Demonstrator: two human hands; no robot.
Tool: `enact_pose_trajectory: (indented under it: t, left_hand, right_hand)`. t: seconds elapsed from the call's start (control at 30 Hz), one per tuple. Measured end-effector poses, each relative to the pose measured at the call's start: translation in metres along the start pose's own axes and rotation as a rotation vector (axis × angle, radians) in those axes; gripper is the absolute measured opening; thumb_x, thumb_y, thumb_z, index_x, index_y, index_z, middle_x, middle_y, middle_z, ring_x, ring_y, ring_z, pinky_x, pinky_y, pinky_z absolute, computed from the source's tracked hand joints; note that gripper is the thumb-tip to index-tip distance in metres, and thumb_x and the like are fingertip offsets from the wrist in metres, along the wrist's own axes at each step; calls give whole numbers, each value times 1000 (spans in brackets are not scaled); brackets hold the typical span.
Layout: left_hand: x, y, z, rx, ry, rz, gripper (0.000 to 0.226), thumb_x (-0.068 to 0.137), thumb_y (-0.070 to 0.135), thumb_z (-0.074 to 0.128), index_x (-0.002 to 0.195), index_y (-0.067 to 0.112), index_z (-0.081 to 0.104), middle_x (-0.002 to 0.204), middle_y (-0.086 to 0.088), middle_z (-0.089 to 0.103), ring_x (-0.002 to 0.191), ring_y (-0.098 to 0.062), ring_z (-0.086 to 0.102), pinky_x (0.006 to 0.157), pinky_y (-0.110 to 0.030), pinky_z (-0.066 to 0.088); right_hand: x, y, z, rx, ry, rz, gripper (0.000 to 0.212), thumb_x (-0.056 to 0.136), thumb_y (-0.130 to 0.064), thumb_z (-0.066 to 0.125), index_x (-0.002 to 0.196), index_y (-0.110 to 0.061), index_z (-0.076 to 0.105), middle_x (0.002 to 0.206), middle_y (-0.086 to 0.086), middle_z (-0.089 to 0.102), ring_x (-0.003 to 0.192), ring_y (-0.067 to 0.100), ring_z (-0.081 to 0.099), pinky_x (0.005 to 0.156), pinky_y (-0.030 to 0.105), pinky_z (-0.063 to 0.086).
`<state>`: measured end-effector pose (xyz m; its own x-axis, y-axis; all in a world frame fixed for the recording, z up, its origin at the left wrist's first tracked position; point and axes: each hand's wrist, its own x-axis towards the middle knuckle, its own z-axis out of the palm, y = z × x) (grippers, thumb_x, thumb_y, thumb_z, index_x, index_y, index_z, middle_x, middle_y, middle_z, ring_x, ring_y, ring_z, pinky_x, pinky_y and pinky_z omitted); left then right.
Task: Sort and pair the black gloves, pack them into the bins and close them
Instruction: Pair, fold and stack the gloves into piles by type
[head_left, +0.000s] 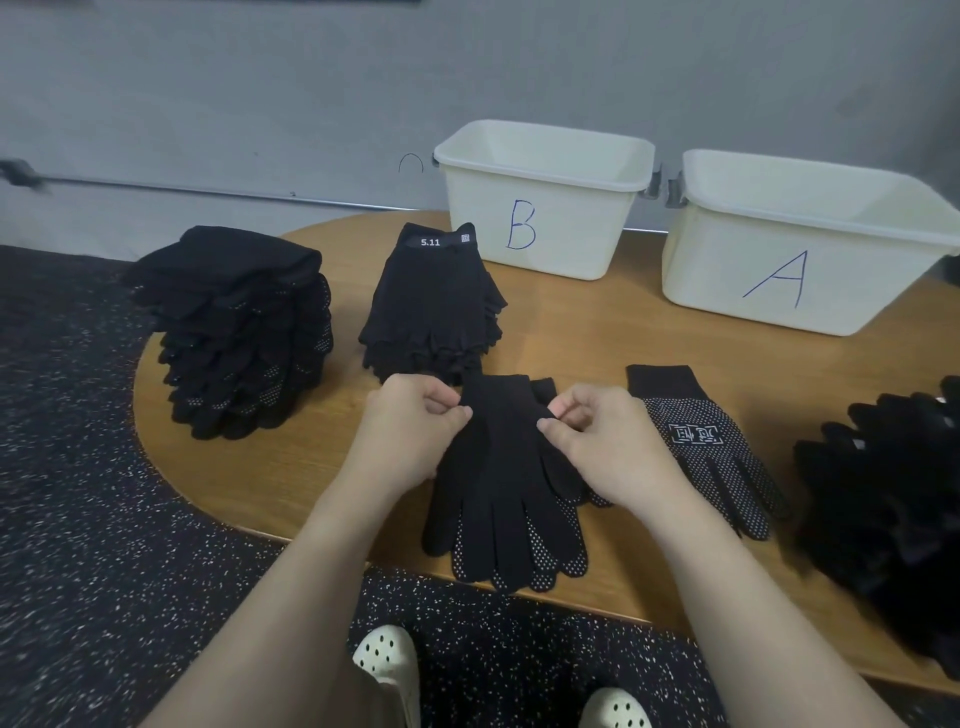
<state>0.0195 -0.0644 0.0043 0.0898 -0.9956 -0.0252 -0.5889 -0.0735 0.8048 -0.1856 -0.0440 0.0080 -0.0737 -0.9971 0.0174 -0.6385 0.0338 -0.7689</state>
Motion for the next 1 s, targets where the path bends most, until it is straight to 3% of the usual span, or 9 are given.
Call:
enact_pose_trajectory:
  t: [0.2,0.33,0.43,0.53,0.63,0.77,0.83,0.9,1.0]
  left_hand:
    - [-3,-1,3,41,24,38,3,94,27,76,93,26,73,71,18,67,67,1,62,56,-16,47]
    - [-4,0,5,108,56,86,12,96,28,74,84,29,70,60,11,65,64,-1,62,59,-14,43]
    - [-6,0,7,158,72,105,9,96,30,73,88,28,73,65,9,67,68,-4,63,65,-23,52]
    - [-9,-1,5,200,94,127,6,97,31,72,97,26,74,72,11,66,71,-4,62,64,-23,51]
    - [-13,-4,1,259,125,210,11,97,30,70,106,24,73,89,10,64,82,-9,63,71,-27,54]
    - [-21,-5,-4,326,100,489,22,101,26,64,120,19,72,116,7,60,105,-12,58,90,-33,52]
    - [-26,-5,-3,374,-10,583,32,104,29,58,133,18,68,141,2,57,129,-18,51,110,-40,42]
    - [-29,-4,1,425,-136,593,43,108,36,48,149,21,55,164,0,38,151,-19,31,124,-39,25]
    - [-30,-5,9,480,-263,541,52,112,39,34,162,23,32,173,2,16,159,-14,8,129,-34,10]
  right_hand:
    - [0,2,1,-59,14,0,18,94,-27,74,79,-29,64,70,-12,67,63,1,61,49,9,41]
    - [-2,2,1,-92,37,-34,20,94,-27,74,78,-32,63,70,-13,66,67,3,62,57,21,44]
    - [-3,4,0,-109,37,-48,18,93,-28,74,80,-32,63,73,-12,66,67,7,61,58,25,44]
    - [-8,6,-1,-147,24,-74,7,94,-30,73,95,-29,66,80,-11,66,79,16,60,68,29,49]
    - [-21,7,-7,-284,68,-206,14,94,-32,71,106,-27,66,90,-15,60,77,10,57,76,36,55]
    - [-53,5,-15,-290,51,-287,10,89,-42,69,87,-32,66,78,-18,59,66,3,56,68,38,56]
    - [-68,6,-15,-283,-4,-254,20,87,-52,64,77,-34,66,69,-17,61,62,4,58,61,35,56]
    - [-78,6,-11,-290,-35,-238,25,86,-54,62,73,-33,64,64,-16,61,59,5,58,59,33,55]
    - [-82,8,-6,-288,-19,-239,24,89,-45,67,70,-30,63,62,-13,59,57,6,55,59,32,53]
